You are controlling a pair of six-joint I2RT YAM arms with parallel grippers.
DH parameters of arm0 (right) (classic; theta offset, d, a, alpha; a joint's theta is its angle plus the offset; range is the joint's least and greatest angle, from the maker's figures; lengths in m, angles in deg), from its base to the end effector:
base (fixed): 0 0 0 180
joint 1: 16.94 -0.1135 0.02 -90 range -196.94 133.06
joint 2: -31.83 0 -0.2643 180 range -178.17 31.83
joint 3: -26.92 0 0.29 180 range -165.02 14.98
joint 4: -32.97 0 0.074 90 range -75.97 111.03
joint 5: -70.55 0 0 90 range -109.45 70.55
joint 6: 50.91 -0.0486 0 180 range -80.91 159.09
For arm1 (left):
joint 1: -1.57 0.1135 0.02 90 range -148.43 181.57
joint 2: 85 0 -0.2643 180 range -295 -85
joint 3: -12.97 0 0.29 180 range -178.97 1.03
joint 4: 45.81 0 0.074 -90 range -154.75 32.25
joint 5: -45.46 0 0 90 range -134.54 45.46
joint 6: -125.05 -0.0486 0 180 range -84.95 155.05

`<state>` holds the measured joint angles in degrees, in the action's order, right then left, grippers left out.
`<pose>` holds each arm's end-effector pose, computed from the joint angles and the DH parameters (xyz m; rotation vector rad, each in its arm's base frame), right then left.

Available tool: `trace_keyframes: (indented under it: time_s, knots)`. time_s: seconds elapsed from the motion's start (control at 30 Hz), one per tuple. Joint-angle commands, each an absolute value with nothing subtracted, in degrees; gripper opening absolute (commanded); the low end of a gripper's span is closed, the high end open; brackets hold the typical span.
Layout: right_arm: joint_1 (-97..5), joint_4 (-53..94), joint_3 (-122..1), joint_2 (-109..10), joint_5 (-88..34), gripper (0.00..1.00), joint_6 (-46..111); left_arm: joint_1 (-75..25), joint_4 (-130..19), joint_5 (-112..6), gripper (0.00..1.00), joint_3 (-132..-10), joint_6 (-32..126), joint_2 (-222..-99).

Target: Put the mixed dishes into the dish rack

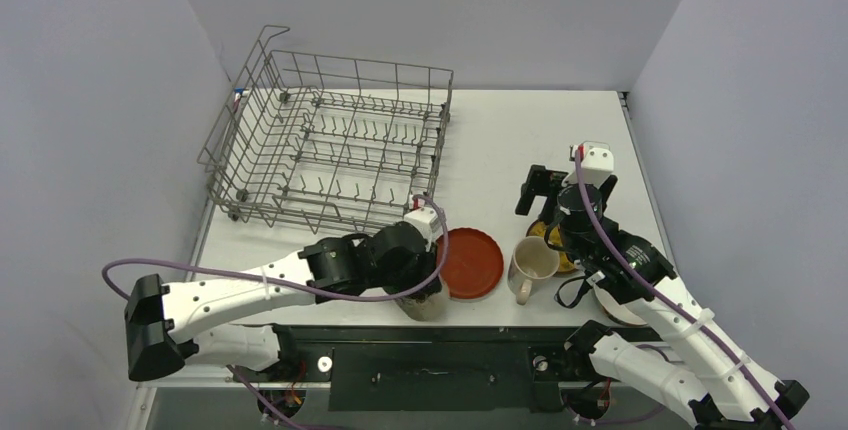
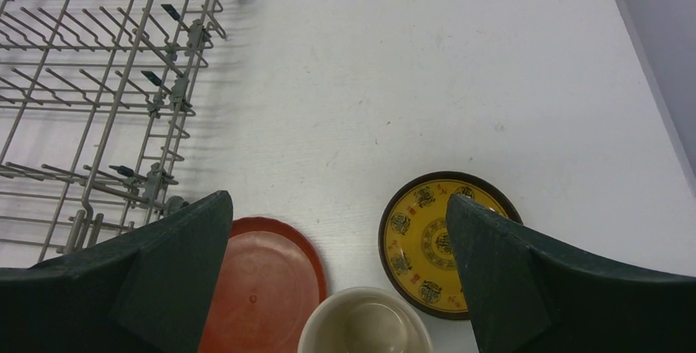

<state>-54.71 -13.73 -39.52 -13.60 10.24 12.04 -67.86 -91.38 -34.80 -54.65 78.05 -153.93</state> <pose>0.1807 0.1096 0.3554 0.1404 1.9583 0.2192 0.1125 -0.2763 0.2645 0.4892 2.4513 -0.7021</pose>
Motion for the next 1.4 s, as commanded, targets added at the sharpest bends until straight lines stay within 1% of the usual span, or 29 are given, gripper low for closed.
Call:
trace_keyframes:
  time_s: [0.0, 0.13, 0.17, 0.2, 0.23, 0.27, 0.3, 0.33, 0.37, 0.47, 0.53, 0.57, 0.6, 0.63, 0.67, 0.77, 0.83, 1.0, 1.03, 1.07, 1.13, 1.23, 1.37]
  knots:
    - [-54.13, -14.28, -39.99, -12.55, 10.13, 0.98, 16.33, -64.04, -72.18, -56.13, 0.00, -61.57, 78.10, -149.90]
    - [-53.98, -14.40, -39.80, -11.12, 9.81, 0.98, 17.85, -56.43, -62.94, -70.89, 0.00, -64.44, 82.20, -149.61]
    - [-53.91, -14.46, -39.60, -11.07, 9.29, 0.98, 18.01, -52.48, -57.53, -76.04, 0.00, -64.42, 83.89, -149.41]
    - [-53.91, -14.34, -39.56, -11.15, 8.85, 0.98, 18.53, -50.50, -53.86, -78.49, 0.00, -64.30, 88.66, -149.37]
    - [-53.88, -14.19, -39.33, -11.30, 7.45, 0.98, 18.88, -46.32, -45.55, -83.35, 0.00, -63.75, 91.65, -149.50]
    - [-53.88, -13.61, -39.07, -11.44, 6.48, 0.98, 19.89, -42.66, -40.97, -85.30, 0.00, -63.44, 99.25, -149.68]
    - [-53.97, -13.08, -38.43, -11.75, 4.28, 0.96, 20.93, -40.98, -31.43, -88.48, 0.00, -62.85, 107.44, -150.44]
    - [-54.00, -11.58, -37.59, -11.84, 1.82, 0.95, 21.53, -38.11, -26.97, -90.00, 0.00, -62.73, 111.45, -151.70]
    - [-54.17, -10.70, -37.15, -12.11, 0.68, 0.94, 22.57, -36.99, -18.37, -90.30, 0.00, -62.68, 119.48, -152.45]
    - [-55.39, -4.95, -35.44, -13.24, -6.11, 0.88, 25.01, -33.21, -4.04, -88.32, 0.00, -62.91, 133.64, -157.12]
    - [-57.22, -0.40, -33.86, -13.07, -9.14, 0.86, 26.80, -31.95, 9.74, -85.73, 0.00, -62.90, 143.81, -160.45]
    - [-58.51, 1.75, -32.86, -12.68, -10.29, 0.86, 27.91, -31.62, 13.39, -84.56, 0.00, -62.83, 149.96, -161.58]
    - [-58.95, 6.57, -30.36, -11.55, -12.87, 0.86, 28.45, -31.14, 18.88, -82.12, 0.00, -62.70, 152.84, -163.58]
    - [-59.56, 11.97, -29.05, -10.91, -14.49, 0.86, 29.38, -31.00, 21.12, -80.91, 0.00, -62.56, 157.27, -164.33]
    - [-59.74, 14.83, -25.95, -9.24, -18.56, 0.85, 29.97, -30.90, 24.26, -78.37, 0.00, -62.22, 158.82, -165.41]
    - [-60.93, 30.35, -20.06, -6.61, -26.47, 0.84, 32.17, -30.86, 26.96, -74.68, 0.00, -61.60, 162.09, -165.87]
    - [-61.13, 37.30, -17.36, -6.27, -28.32, 0.83, 31.81, -30.86, 27.13, -72.72, 0.00, -61.40, 162.29, -165.30]
    - [-61.15, 48.81, -16.97, -9.60, -31.88, 0.79, 28.39, -31.05, 25.36, -72.11, 0.00, -60.88, 162.27, -163.58]
    - [-61.19, 51.25, -17.51, -10.06, -33.01, 0.76, 28.29, -31.19, 24.98, -72.33, 0.00, -60.64, 162.38, -163.12]
    - [-61.16, 51.96, -17.87, -10.94, -33.22, 0.76, 28.53, -31.29, 23.58, -72.63, 0.00, -59.96, 162.57, -162.86]
    - [-61.15, 52.93, -19.15, -11.84, -34.40, 0.70, 31.19, -31.57, 19.66, -74.19, 0.00, -59.07, 162.36, -161.83]
    - [-61.12, 50.36, -22.01, -12.50, -38.36, 0.64, 37.16, -31.89, 15.93, -74.70, 0.00, -56.75, 161.94, -159.94]
    - [-61.18, 47.27, -24.50, -12.38, -39.90, 0.64, 42.32, -32.10, 14.30, -74.51, 0.00, -55.21, 161.46, -158.94]
